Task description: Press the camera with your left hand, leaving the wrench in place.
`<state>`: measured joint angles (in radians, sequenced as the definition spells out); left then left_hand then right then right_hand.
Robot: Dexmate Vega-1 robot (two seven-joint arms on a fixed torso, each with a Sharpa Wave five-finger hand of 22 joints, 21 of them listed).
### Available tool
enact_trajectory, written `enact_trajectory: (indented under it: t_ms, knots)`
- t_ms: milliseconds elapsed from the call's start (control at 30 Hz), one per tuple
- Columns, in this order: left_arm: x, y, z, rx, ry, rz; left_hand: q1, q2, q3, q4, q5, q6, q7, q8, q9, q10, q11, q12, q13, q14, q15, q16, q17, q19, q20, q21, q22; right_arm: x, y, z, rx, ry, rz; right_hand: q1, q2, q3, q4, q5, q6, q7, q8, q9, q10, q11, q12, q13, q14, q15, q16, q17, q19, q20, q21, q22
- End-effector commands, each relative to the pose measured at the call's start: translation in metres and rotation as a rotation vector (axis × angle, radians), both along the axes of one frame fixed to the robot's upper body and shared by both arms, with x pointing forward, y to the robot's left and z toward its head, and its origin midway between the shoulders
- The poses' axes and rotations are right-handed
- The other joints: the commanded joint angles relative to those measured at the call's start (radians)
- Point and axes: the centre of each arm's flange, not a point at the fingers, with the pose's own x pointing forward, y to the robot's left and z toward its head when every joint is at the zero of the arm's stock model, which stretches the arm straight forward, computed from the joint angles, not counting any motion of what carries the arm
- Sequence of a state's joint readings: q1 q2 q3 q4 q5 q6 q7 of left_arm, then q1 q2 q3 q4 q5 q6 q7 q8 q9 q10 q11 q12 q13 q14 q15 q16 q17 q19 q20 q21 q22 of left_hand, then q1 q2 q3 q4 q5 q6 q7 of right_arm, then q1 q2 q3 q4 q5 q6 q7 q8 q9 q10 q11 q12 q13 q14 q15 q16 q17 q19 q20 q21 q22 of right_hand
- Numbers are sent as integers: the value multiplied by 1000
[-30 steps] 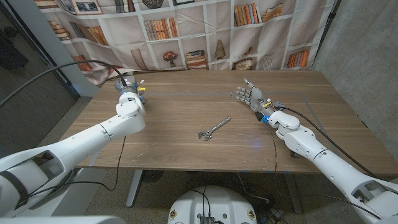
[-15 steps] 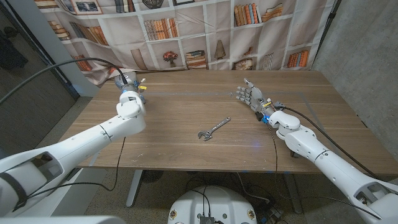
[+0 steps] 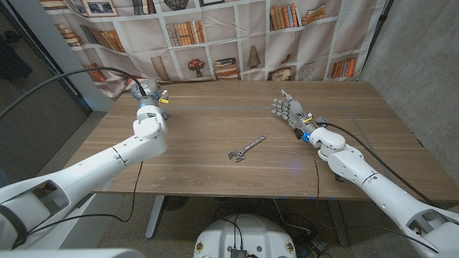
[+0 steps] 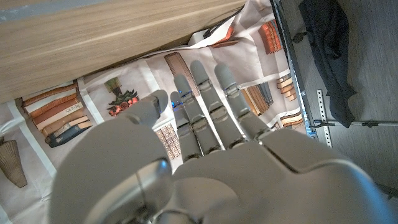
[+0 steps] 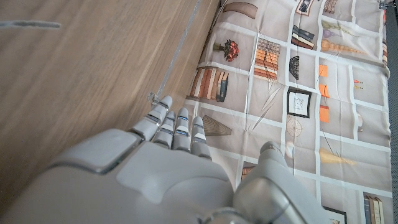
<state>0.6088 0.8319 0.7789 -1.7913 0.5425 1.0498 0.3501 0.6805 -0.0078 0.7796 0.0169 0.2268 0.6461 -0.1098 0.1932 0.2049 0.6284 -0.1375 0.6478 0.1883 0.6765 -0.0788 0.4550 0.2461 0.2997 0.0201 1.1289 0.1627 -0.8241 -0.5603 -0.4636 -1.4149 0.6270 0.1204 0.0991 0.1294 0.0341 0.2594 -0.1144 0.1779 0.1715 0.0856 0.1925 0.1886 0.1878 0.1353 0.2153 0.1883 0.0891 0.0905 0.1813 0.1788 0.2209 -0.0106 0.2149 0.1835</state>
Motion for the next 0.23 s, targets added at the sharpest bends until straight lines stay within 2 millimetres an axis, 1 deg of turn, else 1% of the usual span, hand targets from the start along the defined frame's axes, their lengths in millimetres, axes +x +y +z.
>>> enact_trajectory:
  t_ms: [33, 67, 100, 167, 233]
  knots:
    - [-8, -5, 3, 14, -62, -27, -46, 3, -5, 24, -25, -79, -10, 0, 0, -149, 18, -130, 8, -170, 17, -72, -13, -129, 46, -102, 5, 0, -4, -1, 10, -5, -1, 6, 4, -3, -1, 3, 7, -5, 5, 1, 12, -4, 7, 2, 5, 5, 6, 6, 11, -4, 4, 5]
    - [-8, -6, 3, 12, -64, -24, -54, 6, -8, 28, -28, -92, -15, 1, 0, -183, 24, -156, 8, -198, 18, -83, -14, -157, 60, -123, 5, 1, -4, -1, 10, -4, 0, 6, 4, -3, -1, 3, 7, -5, 5, 1, 12, -4, 7, 2, 5, 5, 6, 6, 11, -4, 4, 5]
    - [-8, -6, 3, 14, -68, -29, -61, 6, -11, 31, -29, -107, -20, -1, 0, -199, 18, -171, 8, -214, 24, -89, -15, -174, 75, -135, 5, 1, -5, 0, 6, -5, 0, 6, 4, -3, -1, 3, 7, -5, 5, 1, 12, -4, 7, 2, 6, 5, 6, 6, 11, -4, 4, 5]
    - [-9, -7, 3, 13, -69, -34, -68, 6, -14, 34, -31, -120, -23, -3, 0, -209, 22, -183, 9, -235, 22, -97, -15, -196, 84, -150, 5, 2, -5, 0, 9, -3, 1, 6, 4, -3, -1, 3, 7, -5, 5, 1, 13, -2, 7, 2, 6, 5, 6, 6, 11, -3, 4, 5]
    - [-8, -7, 3, 6, -70, -34, -71, 6, -15, 36, -32, -122, -24, -2, -1, -209, 21, -185, 9, -235, 23, -97, -15, -203, 87, -155, 5, 2, -6, 1, 2, -9, 2, 7, 4, -3, -1, 3, 7, -5, 5, 1, 12, -2, 7, 2, 6, 6, 6, 6, 11, -2, 4, 5]
